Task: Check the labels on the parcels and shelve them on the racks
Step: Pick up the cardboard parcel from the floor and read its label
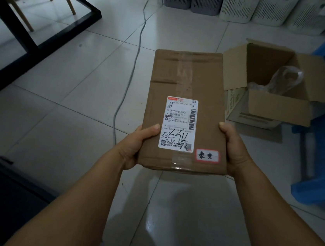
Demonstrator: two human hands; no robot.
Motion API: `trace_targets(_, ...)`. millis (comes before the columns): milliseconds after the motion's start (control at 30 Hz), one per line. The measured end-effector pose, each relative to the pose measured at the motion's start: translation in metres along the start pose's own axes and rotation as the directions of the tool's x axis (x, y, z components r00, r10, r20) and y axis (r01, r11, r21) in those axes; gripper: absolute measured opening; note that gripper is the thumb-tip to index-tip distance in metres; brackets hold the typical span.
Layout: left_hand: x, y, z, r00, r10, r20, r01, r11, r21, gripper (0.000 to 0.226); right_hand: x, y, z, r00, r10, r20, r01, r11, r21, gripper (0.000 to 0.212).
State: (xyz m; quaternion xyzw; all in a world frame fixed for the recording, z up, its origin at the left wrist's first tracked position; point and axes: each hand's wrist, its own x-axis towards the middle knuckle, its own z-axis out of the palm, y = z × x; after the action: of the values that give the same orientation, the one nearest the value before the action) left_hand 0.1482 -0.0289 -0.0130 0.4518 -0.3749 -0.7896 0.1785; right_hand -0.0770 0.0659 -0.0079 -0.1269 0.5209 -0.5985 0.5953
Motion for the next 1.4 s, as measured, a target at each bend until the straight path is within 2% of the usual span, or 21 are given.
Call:
trace_targets(67, 0.002, -0.002, 0.003, 0.999, 0.02, -0.029, -0.02, 1.0, -0.016, 0.079, -0.001, -0.007, 0.004, 0.994, -0.037, -0.103, 0.026, 0.994, -0.104, 0.031)
trace_targets(167, 0.007, -0.002, 0.006, 0.992, 0.07, -0.102, -0.071, 0.997, -0.002, 0.093, -0.002, -0.018, 0.008, 0.957, -0.169, -0.237, 0.082, 0.938, -0.335, 0.019)
trace_targets(200, 0.007, -0.001, 0.006, 0.989, 0.081, -0.123, -0.08, 0.997, 0.014, 0.102, -0.002, -0.022, 0.009, 0.946, -0.21, -0.246, 0.095, 0.908, -0.409, 0.025)
trace_targets(267, 0.007, 0.001, 0.007, 0.986, 0.104, -0.131, -0.1, 0.994, 0.035, 0.115, -0.001, -0.028, 0.012, 0.93, -0.275, -0.243, 0.117, 0.85, -0.514, 0.054)
trace_targets(333, 0.005, 0.003, 0.008, 0.984, 0.135, -0.115, -0.132, 0.991, 0.037, 0.113, -0.002, -0.031, 0.02, 0.891, -0.395, -0.224, 0.154, 0.727, -0.669, 0.07)
trace_targets(400, 0.005, 0.003, 0.009, 0.981, 0.167, -0.095, -0.164, 0.986, 0.035, 0.105, -0.008, -0.032, 0.034, 0.83, -0.543, -0.13, 0.195, 0.499, -0.844, 0.073)
trace_targets(467, 0.004, 0.004, 0.01, 0.978, 0.195, -0.079, -0.192, 0.98, 0.043, 0.102, -0.016, -0.029, 0.047, 0.787, -0.617, -0.026, 0.206, 0.303, -0.931, 0.073)
trace_targets(533, 0.004, 0.006, 0.012, 0.974, 0.216, -0.064, -0.214, 0.976, 0.044, 0.104, -0.023, -0.026, 0.056, 0.797, -0.604, 0.019, 0.182, 0.211, -0.96, 0.073)
trace_targets(667, 0.006, 0.009, 0.015, 0.968, 0.248, -0.045, -0.245, 0.968, 0.06, 0.116, -0.035, -0.017, 0.061, 0.839, -0.54, 0.072, 0.147, 0.097, -0.984, 0.073)
trace_targets(833, 0.013, 0.008, 0.019, 0.967, 0.256, -0.017, -0.253, 0.964, 0.087, 0.116, -0.042, -0.009, 0.061, 0.873, -0.473, 0.116, 0.134, 0.005, -0.991, 0.077)
trace_targets(1233, 0.024, 0.007, 0.025, 0.967, 0.255, 0.025, -0.256, 0.962, 0.094, 0.116, -0.044, -0.01, 0.05, 0.867, -0.486, 0.112, 0.127, -0.002, -0.992, 0.076)
trace_targets(1400, 0.024, 0.009, 0.029, 0.963, 0.268, 0.026, -0.269, 0.961, 0.069, 0.114, -0.051, -0.007, 0.057, 0.846, -0.502, 0.178, 0.181, -0.043, -0.982, 0.069)
